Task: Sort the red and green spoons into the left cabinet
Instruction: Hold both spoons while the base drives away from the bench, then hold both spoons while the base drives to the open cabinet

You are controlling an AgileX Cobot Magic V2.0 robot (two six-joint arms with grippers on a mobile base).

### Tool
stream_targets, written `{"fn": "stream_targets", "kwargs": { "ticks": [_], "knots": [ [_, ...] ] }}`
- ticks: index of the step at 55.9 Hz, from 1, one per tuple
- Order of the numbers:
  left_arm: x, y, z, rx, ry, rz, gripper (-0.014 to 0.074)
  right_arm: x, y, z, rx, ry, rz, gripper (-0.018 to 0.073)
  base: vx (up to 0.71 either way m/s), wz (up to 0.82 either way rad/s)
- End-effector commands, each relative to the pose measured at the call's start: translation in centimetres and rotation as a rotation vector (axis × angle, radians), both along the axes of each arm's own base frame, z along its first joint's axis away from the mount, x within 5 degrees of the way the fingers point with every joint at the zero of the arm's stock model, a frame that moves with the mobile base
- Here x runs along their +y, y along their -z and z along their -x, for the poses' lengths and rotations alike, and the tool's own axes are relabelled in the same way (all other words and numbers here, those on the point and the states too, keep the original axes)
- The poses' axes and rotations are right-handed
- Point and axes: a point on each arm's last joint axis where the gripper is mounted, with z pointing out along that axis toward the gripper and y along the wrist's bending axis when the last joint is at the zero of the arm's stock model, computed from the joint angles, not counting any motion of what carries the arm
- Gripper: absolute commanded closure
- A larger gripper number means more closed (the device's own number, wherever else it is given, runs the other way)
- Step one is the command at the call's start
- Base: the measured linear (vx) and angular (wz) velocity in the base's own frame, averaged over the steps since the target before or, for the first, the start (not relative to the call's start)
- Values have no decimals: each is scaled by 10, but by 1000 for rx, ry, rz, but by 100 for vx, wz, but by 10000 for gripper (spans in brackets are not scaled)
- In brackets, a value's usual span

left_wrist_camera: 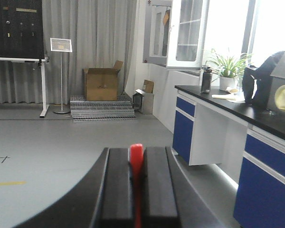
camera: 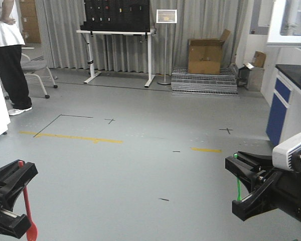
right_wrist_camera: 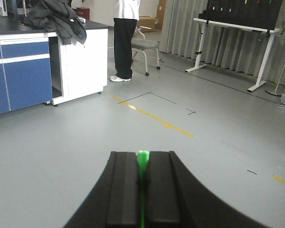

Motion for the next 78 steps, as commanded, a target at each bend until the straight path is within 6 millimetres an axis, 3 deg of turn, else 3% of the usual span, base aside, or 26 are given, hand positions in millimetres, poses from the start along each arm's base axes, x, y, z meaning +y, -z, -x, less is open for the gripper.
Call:
{"fn": "stream_targets", "kwargs": {
  "ticks": [1, 78],
  "knots": [
    [0, -21, 3, -114, 16, 65, 524, 1, -20, 3, -78, -22, -50, 565, 59, 15],
    [0, -21, 3, -114, 16, 65, 524, 1, -20, 3, -74, -18, -48, 565, 62, 9]
  ]
}}
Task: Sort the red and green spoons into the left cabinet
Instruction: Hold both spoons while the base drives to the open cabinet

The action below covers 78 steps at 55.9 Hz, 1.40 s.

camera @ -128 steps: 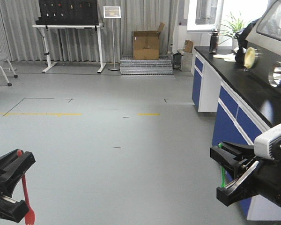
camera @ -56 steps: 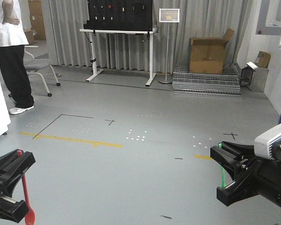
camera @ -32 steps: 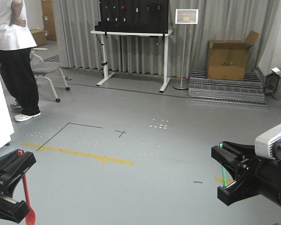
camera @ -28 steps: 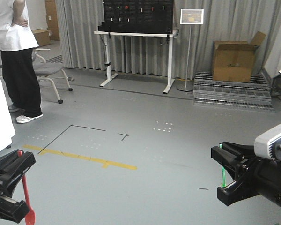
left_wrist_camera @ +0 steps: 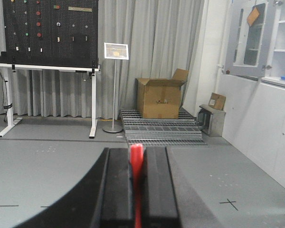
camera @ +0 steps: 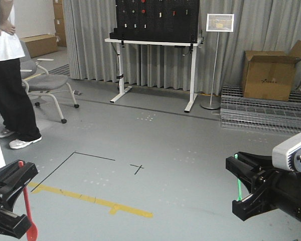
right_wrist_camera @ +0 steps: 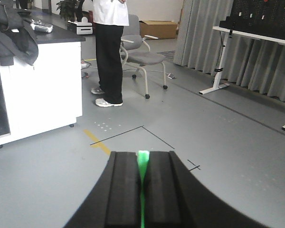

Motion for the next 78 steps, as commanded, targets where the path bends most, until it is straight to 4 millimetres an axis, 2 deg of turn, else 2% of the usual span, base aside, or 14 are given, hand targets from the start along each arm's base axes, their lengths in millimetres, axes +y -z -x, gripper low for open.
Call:
{"fn": "stream_targets", "kwargs": {
  "ticks": [1, 78],
  "knots": [
    [0, -21, 3, -114, 16, 65, 524, 1, -20, 3, -78, -23, -51, 565, 63, -2],
    [0, -21, 3, -114, 16, 65, 524, 1, -20, 3, -76, -22, -50, 565, 61, -16]
  ]
}}
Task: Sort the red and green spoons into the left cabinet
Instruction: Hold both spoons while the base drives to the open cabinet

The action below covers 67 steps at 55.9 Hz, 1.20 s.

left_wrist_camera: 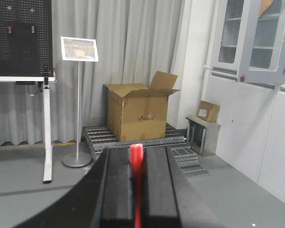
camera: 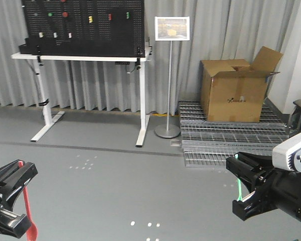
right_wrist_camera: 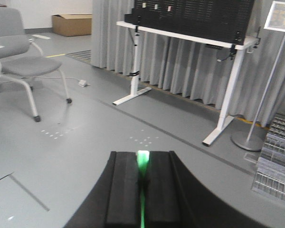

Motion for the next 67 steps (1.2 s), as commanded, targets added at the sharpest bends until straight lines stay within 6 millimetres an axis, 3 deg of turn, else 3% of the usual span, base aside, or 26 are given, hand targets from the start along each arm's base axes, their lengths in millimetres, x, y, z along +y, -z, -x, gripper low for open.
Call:
{"fn": "stream_targets", "kwargs": {
  "ticks": [1, 67],
  "knots": [
    [0, -21, 3, -114, 17, 64, 524, 1, -20, 3, -77, -22, -50, 565, 62, -21],
    [0, -21, 3, -114, 17, 64, 524, 1, -20, 3, -77, -22, -50, 565, 59, -7]
  ]
}}
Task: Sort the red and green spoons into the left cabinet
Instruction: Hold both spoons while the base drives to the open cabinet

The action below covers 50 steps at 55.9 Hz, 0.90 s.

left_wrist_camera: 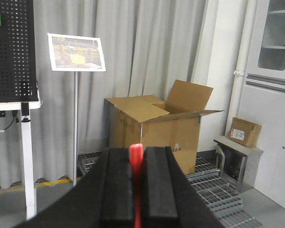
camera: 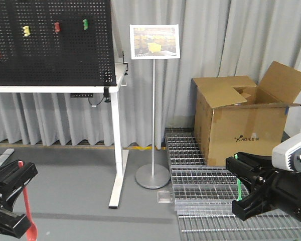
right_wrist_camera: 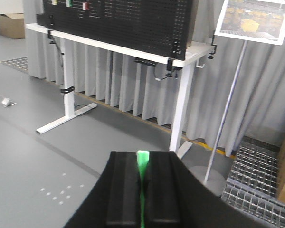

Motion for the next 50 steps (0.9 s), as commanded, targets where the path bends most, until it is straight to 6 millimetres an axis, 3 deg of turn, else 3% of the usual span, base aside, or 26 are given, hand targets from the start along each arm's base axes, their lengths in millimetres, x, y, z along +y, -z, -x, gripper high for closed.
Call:
{"fn": "stream_targets", "kwargs": {
  "ticks": [1, 24, 50],
  "knots": [
    [0, -21, 3, -114, 16, 65, 524, 1, -20, 3, -77, -22, -50, 565, 54, -10],
    [0, -20, 3, -113, 16, 64, 524, 1, -20, 3, -77, -22, -50, 565, 50, -21],
    [0, -21, 3, -114, 16, 65, 524, 1, -20, 3, -77, -22, -50, 565, 41, -49]
  ]
}}
